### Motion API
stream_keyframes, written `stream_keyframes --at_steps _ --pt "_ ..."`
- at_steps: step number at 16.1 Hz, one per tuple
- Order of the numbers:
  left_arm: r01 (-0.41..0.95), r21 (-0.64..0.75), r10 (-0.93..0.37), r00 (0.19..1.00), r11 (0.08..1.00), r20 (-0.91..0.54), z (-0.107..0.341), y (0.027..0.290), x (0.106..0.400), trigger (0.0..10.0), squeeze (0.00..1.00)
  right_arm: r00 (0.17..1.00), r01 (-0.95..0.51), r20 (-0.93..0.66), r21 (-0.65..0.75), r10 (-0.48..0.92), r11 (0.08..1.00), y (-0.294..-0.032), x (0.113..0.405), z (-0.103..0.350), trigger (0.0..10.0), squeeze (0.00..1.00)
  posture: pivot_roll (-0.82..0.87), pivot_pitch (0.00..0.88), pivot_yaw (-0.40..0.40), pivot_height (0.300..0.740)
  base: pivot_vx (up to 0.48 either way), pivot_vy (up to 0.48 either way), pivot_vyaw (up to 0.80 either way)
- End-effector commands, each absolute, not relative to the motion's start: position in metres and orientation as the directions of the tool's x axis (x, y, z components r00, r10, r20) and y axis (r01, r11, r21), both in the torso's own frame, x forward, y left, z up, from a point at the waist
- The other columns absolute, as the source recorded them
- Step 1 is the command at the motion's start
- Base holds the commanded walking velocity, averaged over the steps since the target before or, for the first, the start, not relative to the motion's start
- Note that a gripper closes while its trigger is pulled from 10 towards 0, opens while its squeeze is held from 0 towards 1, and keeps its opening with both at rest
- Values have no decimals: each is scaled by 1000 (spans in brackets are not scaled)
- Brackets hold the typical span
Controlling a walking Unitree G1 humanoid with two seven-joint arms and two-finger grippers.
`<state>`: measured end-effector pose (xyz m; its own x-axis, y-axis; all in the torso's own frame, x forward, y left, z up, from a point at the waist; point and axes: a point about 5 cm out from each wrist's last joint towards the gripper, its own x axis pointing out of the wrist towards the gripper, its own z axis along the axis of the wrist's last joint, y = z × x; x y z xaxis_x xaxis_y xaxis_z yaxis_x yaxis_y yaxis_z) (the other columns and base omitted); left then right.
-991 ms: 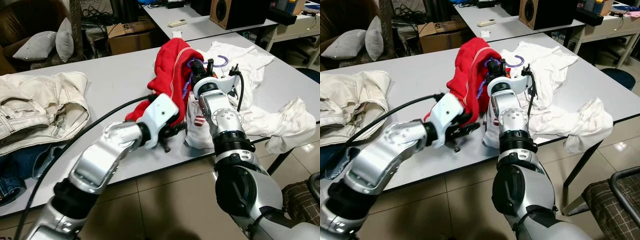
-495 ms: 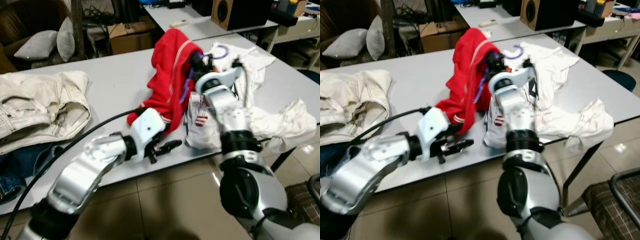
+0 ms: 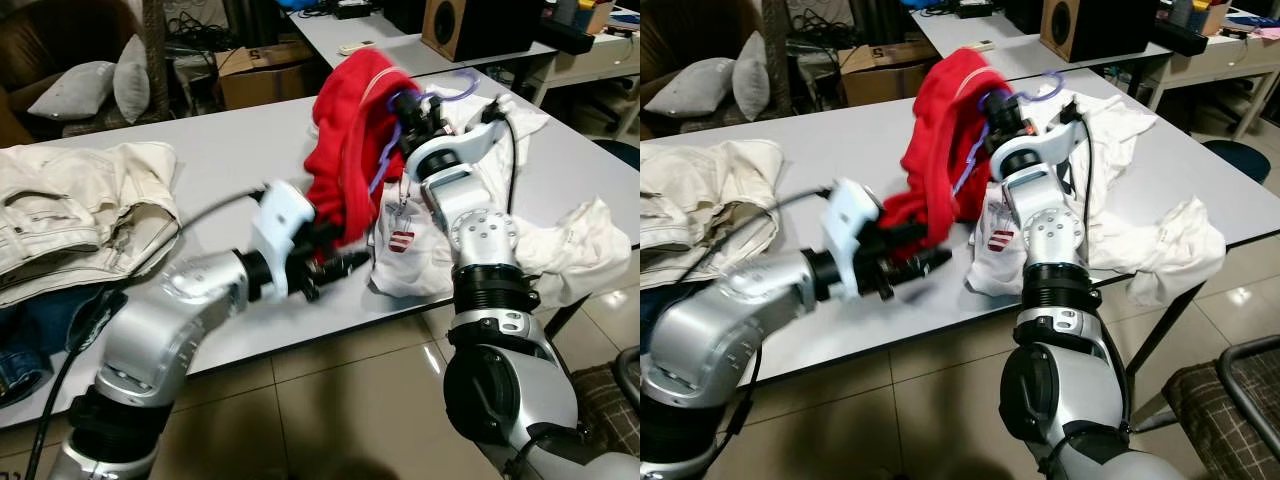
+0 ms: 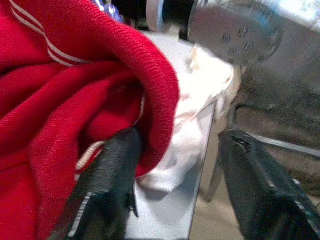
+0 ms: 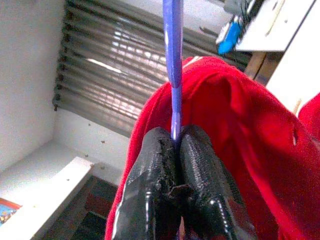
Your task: Hang hanger
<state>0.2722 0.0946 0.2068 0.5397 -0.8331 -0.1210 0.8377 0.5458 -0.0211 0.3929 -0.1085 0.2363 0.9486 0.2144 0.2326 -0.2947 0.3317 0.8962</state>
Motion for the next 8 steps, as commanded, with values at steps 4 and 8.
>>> stream_keyframes --at_steps 4,8 --pt "910 98 -906 411 402 -103 230 110 260 10000 1000 935 -299 191 878 298 375 -97 384 222 10000 0 67 0 76 740 0 0 0" --pt "921 135 -893 388 366 -229 229 136 258 10000 976 939 -291 175 864 297 412 -101 381 215 10000 0 71 0 75 740 0 0 0"
